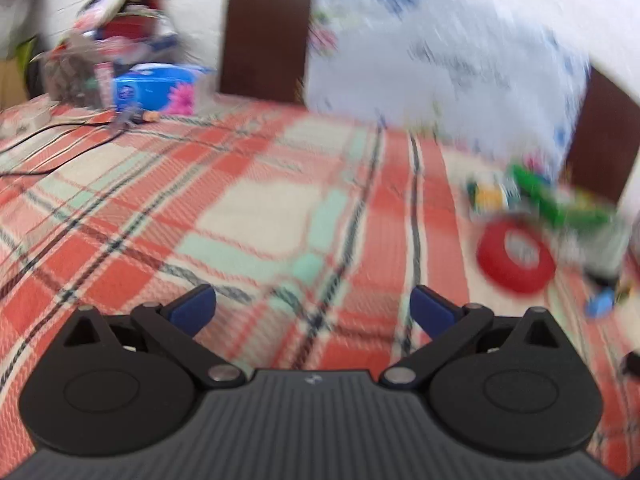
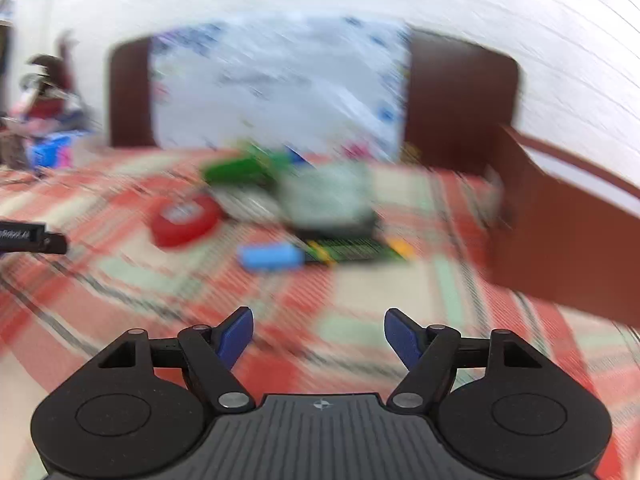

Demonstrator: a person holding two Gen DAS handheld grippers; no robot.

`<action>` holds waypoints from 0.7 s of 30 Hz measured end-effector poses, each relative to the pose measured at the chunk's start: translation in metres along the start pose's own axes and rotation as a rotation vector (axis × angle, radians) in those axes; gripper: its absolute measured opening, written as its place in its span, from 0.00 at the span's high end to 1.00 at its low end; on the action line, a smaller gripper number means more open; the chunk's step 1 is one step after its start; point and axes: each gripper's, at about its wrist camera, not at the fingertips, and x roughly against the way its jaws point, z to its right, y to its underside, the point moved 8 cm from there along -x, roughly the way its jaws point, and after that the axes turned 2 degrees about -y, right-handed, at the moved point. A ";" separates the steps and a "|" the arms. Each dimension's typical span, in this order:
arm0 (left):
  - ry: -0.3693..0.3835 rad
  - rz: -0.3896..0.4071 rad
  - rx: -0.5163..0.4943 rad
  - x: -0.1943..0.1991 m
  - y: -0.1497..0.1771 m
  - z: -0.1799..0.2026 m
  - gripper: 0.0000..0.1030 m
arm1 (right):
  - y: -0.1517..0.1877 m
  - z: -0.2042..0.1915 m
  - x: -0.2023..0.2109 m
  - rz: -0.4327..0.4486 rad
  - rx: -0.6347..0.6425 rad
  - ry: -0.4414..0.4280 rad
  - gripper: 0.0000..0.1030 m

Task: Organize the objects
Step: 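Grasp the red tape roll with the right gripper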

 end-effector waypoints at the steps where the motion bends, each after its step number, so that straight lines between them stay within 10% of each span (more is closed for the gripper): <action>1: -0.011 -0.002 0.025 -0.002 0.000 -0.004 0.00 | -0.009 -0.009 -0.005 0.010 0.014 -0.027 0.32; 12: 0.020 0.020 0.005 -0.004 -0.001 0.001 0.00 | -0.057 -0.090 -0.105 -0.080 0.093 -0.155 0.30; 21: 0.023 0.016 0.005 -0.006 -0.001 0.002 0.00 | -0.014 -0.072 -0.028 -0.070 0.110 -0.199 0.31</action>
